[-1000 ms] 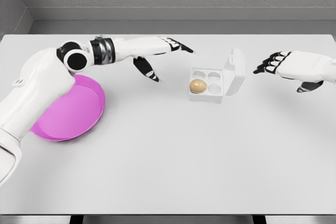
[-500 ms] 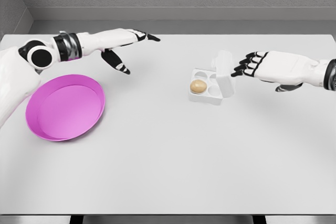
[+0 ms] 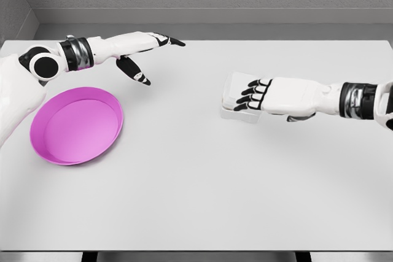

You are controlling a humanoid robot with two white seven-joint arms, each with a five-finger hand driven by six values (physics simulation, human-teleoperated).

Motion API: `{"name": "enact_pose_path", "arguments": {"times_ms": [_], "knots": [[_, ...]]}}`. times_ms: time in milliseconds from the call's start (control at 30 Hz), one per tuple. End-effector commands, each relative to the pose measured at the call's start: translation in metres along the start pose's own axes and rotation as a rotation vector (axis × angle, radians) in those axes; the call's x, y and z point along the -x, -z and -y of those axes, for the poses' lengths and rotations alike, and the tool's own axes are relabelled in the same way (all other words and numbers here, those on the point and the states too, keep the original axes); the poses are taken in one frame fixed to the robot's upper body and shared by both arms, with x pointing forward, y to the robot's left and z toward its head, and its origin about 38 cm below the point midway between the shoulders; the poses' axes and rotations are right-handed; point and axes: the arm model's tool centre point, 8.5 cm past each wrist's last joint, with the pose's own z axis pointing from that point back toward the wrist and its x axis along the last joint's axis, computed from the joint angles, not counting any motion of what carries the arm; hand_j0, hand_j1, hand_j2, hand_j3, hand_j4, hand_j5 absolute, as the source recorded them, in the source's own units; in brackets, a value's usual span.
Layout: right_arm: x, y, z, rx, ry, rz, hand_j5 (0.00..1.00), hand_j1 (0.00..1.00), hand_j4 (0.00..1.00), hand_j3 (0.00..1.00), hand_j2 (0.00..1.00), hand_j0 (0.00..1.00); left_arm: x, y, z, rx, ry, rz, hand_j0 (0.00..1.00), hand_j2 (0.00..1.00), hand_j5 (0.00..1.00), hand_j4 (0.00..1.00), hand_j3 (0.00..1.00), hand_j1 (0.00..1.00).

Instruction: Pack egg into the box and close the box lid

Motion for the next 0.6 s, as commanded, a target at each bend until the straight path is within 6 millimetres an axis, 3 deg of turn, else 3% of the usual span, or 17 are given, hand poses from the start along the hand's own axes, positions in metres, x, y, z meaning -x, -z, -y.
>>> {"name": "enact_pose_path", "arguments": {"times_ms": [0, 333, 433, 567], "knots": [[-0.007, 0.01, -0.009, -0.026, 0.011, 0.028, 1.0, 1.0, 1.0, 1.0, 1.0, 1.0, 0.0, -0.001, -0.002, -0.011, -0.007, 0.0, 1.0, 1.0, 1.0, 1.0, 1.0, 1.0], [-0.004, 0.011, -0.002, -0.013, 0.012, 0.035, 1.0, 1.0, 1.0, 1.0, 1.0, 1.0, 0.003, -0.005, -0.003, -0.013, -0.008, -0.008, 1.0, 1.0, 1.0, 1.0, 1.0, 1.0], [0.007, -0.004, 0.018, 0.075, 0.05, 0.019, 1.0, 1.0, 1.0, 1.0, 1.0, 1.0, 0.003, -0.005, -0.002, -0.012, -0.009, -0.009, 1.0, 1.0, 1.0, 1.0, 1.0, 1.0], [0.028, -0.007, 0.007, 0.061, 0.104, -0.032, 1.0, 1.0, 1.0, 1.0, 1.0, 1.0, 0.004, -0.005, -0.002, -0.012, -0.009, -0.01, 1.0, 1.0, 1.0, 1.0, 1.0, 1.0]]}}
